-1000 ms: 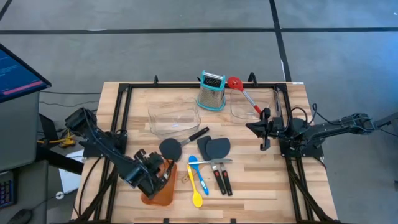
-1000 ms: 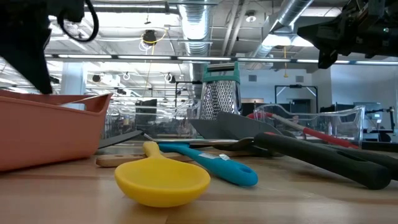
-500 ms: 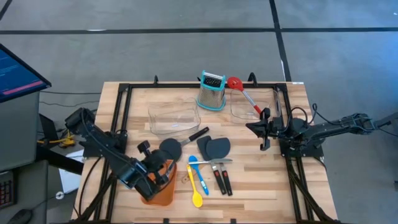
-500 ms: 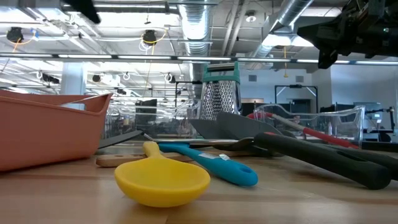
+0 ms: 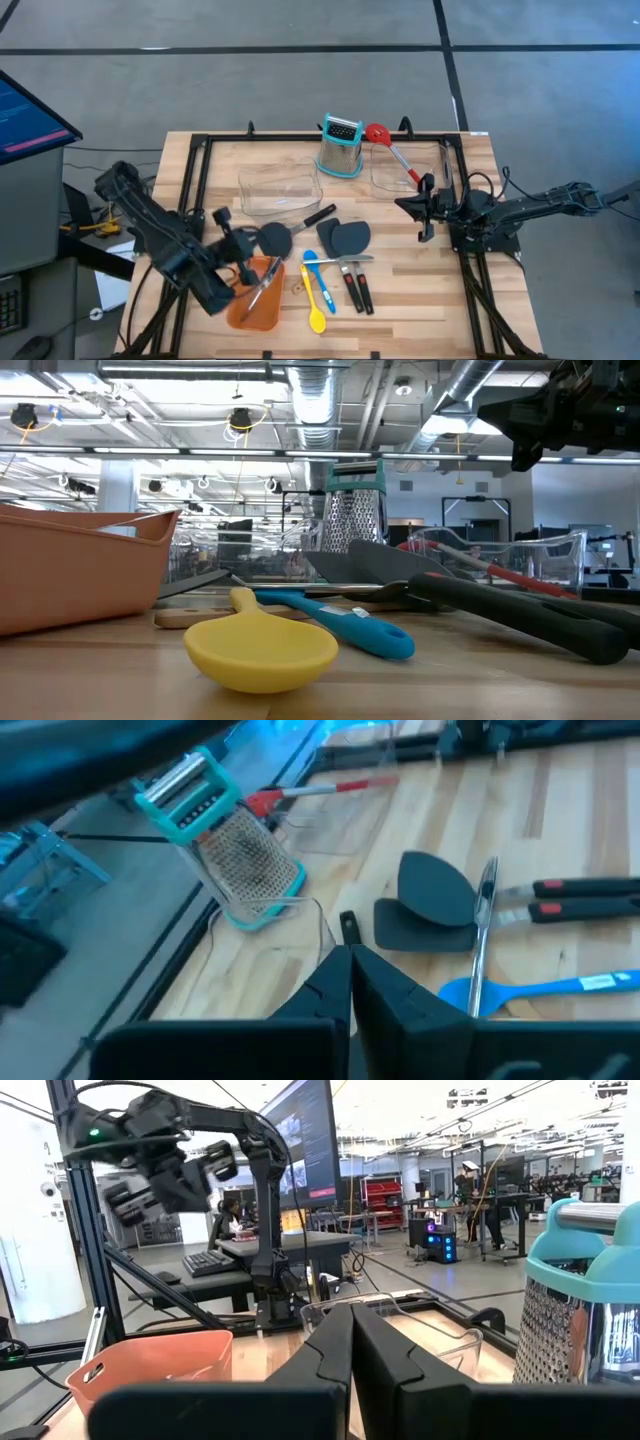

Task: Pick & Place Kitchen Items
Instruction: Put the silver table knife into the orange bin

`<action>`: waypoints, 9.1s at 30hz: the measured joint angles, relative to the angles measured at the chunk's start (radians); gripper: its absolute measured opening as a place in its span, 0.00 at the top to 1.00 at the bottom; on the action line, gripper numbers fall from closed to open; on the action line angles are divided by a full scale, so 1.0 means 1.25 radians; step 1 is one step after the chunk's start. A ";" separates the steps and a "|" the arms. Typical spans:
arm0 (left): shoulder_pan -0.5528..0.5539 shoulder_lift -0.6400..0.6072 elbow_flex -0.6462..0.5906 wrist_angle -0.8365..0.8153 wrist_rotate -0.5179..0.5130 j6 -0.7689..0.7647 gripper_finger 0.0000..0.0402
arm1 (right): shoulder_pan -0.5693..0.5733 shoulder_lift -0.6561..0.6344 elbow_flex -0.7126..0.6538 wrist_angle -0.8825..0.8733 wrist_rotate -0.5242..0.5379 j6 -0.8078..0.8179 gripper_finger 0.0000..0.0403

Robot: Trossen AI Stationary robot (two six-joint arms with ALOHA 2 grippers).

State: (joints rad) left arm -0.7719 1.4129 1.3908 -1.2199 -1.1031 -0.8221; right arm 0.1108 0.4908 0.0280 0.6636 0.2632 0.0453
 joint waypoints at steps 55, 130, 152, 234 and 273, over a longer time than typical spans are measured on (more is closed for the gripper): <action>-0.126 -0.876 -0.752 0.837 0.213 0.765 1.00 | 0.050 0.614 0.415 -0.231 0.017 0.063 1.00; -0.126 -0.830 -0.752 0.872 0.141 0.731 1.00 | 0.182 1.084 0.790 -0.856 -0.015 0.243 0.76; -0.126 -0.777 -0.752 0.873 0.141 0.713 1.00 | 0.178 1.095 0.829 -0.905 -0.008 0.240 0.98; 0.536 -0.002 -0.336 0.865 0.790 0.591 0.68 | 0.144 0.870 0.983 -1.218 0.145 0.019 1.00; 0.574 0.157 -0.337 1.038 0.824 0.633 0.70 | 0.144 0.870 0.984 -1.216 0.147 0.006 1.00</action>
State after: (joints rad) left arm -0.0545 1.6093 0.9695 0.0780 -0.0735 -0.0311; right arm 0.2909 1.5780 1.2575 -0.8562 0.4469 0.0531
